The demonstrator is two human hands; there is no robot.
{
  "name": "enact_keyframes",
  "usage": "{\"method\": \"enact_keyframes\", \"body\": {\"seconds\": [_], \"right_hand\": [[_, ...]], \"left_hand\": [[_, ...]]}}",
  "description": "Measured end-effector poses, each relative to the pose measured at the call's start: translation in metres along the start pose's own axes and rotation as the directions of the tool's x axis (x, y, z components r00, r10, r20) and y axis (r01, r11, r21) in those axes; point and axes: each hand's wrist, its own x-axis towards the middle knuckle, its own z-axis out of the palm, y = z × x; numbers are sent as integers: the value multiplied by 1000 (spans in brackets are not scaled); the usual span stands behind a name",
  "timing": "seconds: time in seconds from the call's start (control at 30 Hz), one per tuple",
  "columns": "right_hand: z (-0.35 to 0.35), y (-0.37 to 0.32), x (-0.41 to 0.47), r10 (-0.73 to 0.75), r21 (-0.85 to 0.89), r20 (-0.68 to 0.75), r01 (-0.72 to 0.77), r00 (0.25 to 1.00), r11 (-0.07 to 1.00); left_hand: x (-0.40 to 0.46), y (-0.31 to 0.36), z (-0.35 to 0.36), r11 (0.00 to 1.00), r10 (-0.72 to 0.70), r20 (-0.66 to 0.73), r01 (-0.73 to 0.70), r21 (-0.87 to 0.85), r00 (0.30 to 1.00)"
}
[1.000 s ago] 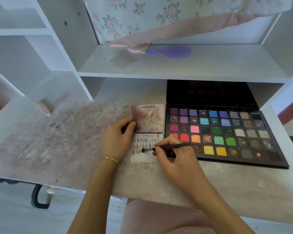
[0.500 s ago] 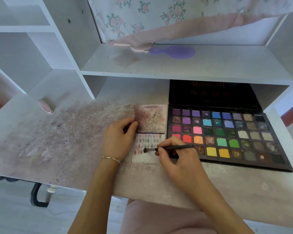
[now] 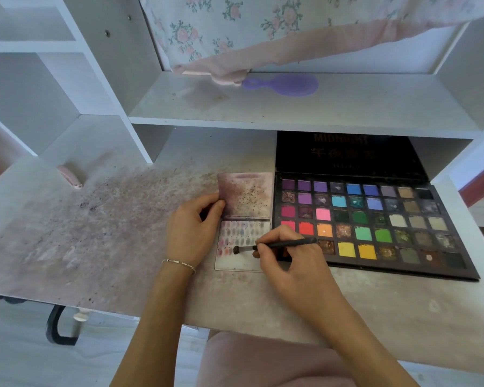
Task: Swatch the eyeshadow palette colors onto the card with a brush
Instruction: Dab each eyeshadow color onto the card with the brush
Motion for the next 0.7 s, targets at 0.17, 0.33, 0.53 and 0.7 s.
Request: {"method": "enact_keyframes", "body": {"seconds": [0.17,0.33,0.53,0.7], "right_hand": [[0,-1,0,-7,-11,-6,7,1000,1000],[0,-2,0,-13,-2,-10,13,1000,1000],[-2,-2,0,-45,94,-146,59,988,994],[-4,-1,1,-116,104,-327,158,938,982]], "left_hand": [[1,0,0,1000,-4,8,4,10,1000],[1,0,0,1000,-2,8,2,12,1000],[1,0,0,1000,-10,4,10,-8,1000],[1,-1,1,1000,-4,-7,4,-1,1000]]}}
